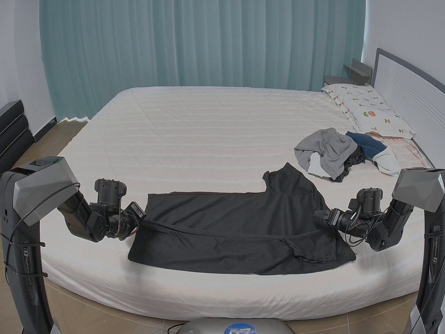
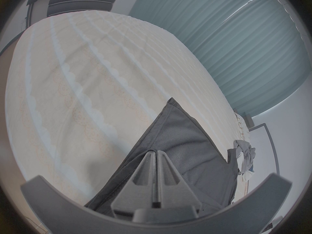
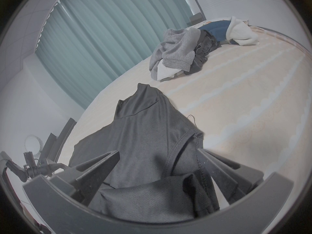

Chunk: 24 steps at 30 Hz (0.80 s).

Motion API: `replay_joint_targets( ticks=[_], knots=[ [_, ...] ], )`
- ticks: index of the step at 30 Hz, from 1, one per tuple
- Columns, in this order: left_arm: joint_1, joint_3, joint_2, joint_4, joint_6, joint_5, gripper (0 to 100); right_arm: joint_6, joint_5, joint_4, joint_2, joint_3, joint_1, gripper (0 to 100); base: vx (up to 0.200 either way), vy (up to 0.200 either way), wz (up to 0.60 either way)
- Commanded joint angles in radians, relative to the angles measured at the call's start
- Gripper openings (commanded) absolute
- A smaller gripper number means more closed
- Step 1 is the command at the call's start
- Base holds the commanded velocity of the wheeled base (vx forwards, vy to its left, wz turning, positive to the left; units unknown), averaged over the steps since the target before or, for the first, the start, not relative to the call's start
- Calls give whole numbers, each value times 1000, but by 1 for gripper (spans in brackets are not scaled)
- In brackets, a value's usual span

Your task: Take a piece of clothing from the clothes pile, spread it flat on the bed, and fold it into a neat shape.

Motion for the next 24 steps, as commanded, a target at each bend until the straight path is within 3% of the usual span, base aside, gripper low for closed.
replay_joint_targets(
  ticks=[1, 7, 8, 19, 24],
  knots=[
    [0, 1, 1, 0, 0, 0, 0, -17, 0, -6, 32, 2, -1, 100, 0, 0, 0],
    [0, 1, 1, 0, 0, 0, 0, -54, -1, -26, 54, 9, -1, 100, 0, 0, 0],
    [0, 1, 1, 0, 0, -1, 0, -54, -1, -28, 54, 9, -1, 0, 0, 0, 0],
    [0, 3, -2, 0, -2, 0, 0, -44, 10, -137, 40, 87, -39, 0, 0, 0, 0],
    [0, 26, -28, -2, -2, -1, 0, 17, 48, -207, -23, 154, -67, 0, 0, 0, 0]
  ],
)
